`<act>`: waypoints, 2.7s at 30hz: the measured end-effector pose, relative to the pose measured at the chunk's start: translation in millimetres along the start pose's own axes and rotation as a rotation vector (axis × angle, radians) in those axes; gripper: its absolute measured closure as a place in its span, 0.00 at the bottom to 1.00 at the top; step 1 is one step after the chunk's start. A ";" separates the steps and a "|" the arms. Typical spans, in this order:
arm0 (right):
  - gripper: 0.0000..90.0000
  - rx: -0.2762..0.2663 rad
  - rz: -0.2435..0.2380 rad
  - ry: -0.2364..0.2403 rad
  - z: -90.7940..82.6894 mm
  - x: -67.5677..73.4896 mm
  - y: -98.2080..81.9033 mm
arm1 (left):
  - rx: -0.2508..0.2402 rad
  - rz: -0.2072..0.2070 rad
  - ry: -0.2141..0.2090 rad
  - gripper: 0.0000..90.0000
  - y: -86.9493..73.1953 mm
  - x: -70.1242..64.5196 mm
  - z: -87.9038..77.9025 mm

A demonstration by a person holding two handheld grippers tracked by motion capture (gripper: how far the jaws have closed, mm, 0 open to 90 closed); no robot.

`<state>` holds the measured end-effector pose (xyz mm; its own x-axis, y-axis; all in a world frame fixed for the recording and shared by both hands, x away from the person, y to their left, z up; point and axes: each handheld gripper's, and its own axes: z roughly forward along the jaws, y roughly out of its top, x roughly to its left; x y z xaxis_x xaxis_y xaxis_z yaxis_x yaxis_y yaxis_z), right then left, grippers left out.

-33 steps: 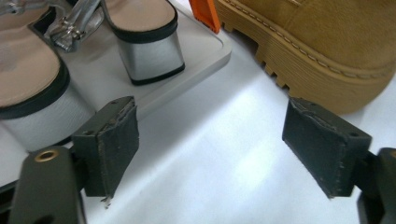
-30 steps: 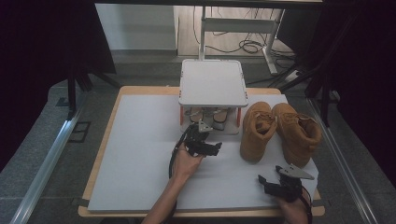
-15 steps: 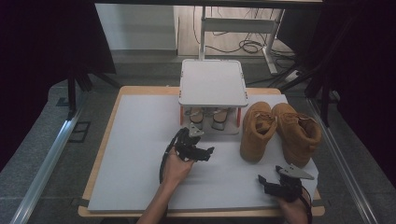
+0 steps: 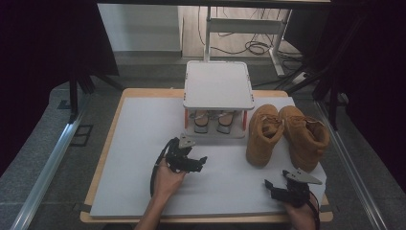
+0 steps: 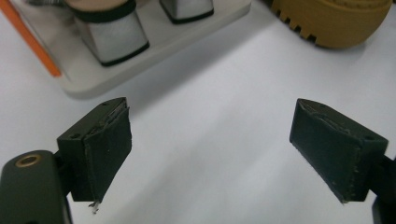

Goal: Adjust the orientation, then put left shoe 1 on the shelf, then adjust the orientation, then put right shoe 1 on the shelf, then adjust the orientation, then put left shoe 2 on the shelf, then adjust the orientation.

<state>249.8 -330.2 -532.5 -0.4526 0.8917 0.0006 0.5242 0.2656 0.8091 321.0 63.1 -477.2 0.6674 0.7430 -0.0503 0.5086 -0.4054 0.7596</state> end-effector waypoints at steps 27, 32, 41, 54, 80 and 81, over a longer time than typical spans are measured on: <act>0.16 0.025 -0.002 -0.006 1.1 0.4 3.7 | 0.084 -0.065 0.043 0.15 -72.0 16.7 -15.6; 0.15 0.037 -0.008 -0.005 2.0 -0.1 5.7 | 0.092 -0.053 0.057 0.15 -71.3 15.8 -14.2; 0.06 0.039 -0.054 -0.012 2.1 3.2 8.0 | 0.092 -0.042 0.068 0.15 -71.7 14.5 -13.5; 0.00 -0.019 -0.020 0.033 -6.7 2.9 16.8 | 0.098 -0.033 0.069 0.15 -71.8 14.9 -14.0; 0.32 -0.039 0.052 0.124 -14.2 11.7 39.0 | 0.097 -0.035 0.072 0.15 -71.9 14.4 -13.9; 0.36 -0.045 0.051 0.127 -14.0 12.5 39.5 | 0.095 -0.035 0.071 0.15 -72.0 14.4 -13.8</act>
<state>254.7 -313.6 -492.3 -0.5151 0.8494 0.1144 0.5175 0.2018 0.8315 286.5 110.4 -523.7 0.6094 0.7924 -0.0270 0.5825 -0.4243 0.6933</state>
